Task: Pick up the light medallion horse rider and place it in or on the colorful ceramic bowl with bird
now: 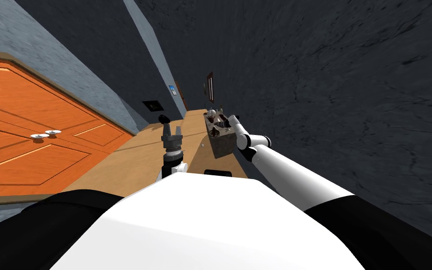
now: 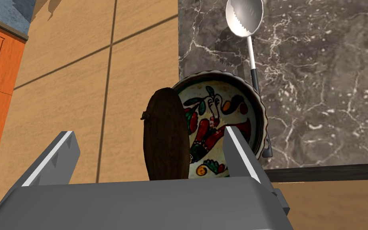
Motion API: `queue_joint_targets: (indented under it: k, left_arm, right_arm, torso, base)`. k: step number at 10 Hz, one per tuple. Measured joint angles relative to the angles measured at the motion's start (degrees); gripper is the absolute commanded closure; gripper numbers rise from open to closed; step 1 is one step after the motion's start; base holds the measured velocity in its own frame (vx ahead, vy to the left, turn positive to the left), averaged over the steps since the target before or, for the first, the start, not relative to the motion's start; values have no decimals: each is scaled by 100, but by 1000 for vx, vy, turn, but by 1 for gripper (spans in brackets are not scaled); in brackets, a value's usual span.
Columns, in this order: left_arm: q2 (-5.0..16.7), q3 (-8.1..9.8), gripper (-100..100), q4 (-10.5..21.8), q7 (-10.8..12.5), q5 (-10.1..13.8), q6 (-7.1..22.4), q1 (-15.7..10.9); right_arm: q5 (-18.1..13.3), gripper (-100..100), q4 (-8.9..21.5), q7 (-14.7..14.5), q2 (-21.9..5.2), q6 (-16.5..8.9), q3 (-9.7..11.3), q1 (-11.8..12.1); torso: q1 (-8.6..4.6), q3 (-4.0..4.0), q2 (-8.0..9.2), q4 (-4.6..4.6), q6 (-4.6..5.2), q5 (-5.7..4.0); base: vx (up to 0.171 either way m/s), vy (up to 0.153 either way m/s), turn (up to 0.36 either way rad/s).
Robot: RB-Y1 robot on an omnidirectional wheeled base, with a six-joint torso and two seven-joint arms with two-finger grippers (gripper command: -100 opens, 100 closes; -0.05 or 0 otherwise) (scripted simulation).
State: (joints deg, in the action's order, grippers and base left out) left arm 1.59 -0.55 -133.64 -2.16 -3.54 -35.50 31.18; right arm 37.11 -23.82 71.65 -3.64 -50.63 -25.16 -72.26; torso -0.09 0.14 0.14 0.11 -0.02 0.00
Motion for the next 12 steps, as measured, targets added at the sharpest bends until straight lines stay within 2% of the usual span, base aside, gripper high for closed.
queue_joint_targets:
  k: [1, 3, 6, 8, 9, 10, 11, 12]
  left_arm:
    - [0, 0, 0, 0, 0, 0, 0, 0]
    - [0, 0, 0, 0, 0, 0, 0, -1]
    - [0, 0, 0, 0, 0, 0, 0, 0]
    - [0, 0, 0, 0, 0, 0, 0, 0]
    - [0, 0, 0, 0, 0, 0, 0, 0]
    - [0, 0, 0, 0, 0, 0, 0, 0]
    - [0, 0, 0, 0, 0, 0, 0, 1]
    - [0, 0, 0, 0, 0, 0, 0, 1]
  right_arm:
    - [-133, -100, 156, 50, 5, 95, -144, -135]
    - [-462, -100, -60, 294, 100, 90, -302, -121]
    - [-921, -100, -138, 578, 198, 152, -547, -190]
    - [-1213, -100, -75, 742, 239, 256, -743, -296]
    - [-1403, -100, -258, 898, 322, 224, -841, -269]
    - [-1550, -100, -282, 990, 342, 224, -906, -288]
    - [-1566, 0, -279, 1001, 342, 229, -912, -290]
    - [-1564, 0, -280, 1000, 341, 228, -912, -290]
  torso:
    - [-5, 0, 0, 0, -2, 0]
    - [-10, 5, 10, 2, -2, -2]
    - [-10, -1, -2, -1, 2, -3]
    - [-6, 2, 3, 0, 3, -2]
    - [-11, 4, 7, 1, 0, -3]
    - [-6, 2, 4, 1, 2, -2]
    - [7, -1, -3, -1, 3, 0]
    - [16, -4, -6, -2, 2, 3]
  base:
    - [-15, -76, 103]
    - [-38, -89, 129]
    - [-14, -89, 134]
    - [-34, -84, 102]
    - [-26, -74, 99]
    - [-7, -25, 12]
    - [-2, -6, -3]
    - [0, 0, 0]
